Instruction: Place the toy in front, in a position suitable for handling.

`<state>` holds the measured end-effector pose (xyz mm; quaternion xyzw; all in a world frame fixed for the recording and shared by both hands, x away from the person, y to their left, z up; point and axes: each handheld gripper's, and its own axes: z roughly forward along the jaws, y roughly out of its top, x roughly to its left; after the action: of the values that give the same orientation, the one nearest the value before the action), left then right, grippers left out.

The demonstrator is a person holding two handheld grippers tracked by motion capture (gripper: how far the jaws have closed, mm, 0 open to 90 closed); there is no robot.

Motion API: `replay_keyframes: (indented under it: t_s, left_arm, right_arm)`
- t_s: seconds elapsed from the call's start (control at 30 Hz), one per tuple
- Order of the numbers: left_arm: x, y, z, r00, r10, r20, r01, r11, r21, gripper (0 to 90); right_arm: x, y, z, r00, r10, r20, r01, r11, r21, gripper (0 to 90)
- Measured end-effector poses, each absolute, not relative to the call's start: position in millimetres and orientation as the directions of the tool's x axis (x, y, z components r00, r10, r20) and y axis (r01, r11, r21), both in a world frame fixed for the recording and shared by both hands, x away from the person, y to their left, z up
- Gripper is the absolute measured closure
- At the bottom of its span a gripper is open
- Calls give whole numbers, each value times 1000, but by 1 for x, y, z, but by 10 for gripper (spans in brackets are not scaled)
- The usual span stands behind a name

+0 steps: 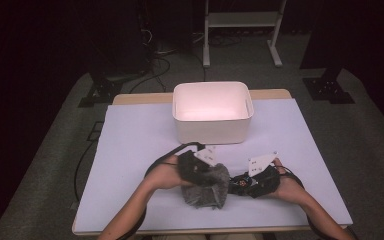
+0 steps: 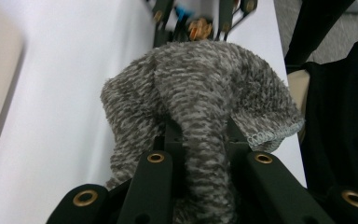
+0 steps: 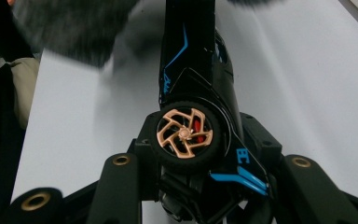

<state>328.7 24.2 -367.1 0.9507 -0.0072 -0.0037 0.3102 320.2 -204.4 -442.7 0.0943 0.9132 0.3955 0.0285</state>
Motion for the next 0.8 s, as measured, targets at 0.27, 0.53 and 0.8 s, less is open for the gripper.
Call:
replay_keyframes:
  t_s: [0.27,0.53,0.8]
  left_arm:
    - [330,-42,-366,993,-117,6,-101,-829,550,779]
    - [331,-43,-368,993,-118,-12,-92,-826,556,780]
    - [330,-4,-367,998,-61,20,-62,-834,548,779]
  right_arm:
    - [319,-204,-444,-979,202,22,151,655,740,564]
    - [318,-205,-445,-979,202,27,154,645,749,565]
    - [320,-204,-444,-981,195,17,144,661,737,565]
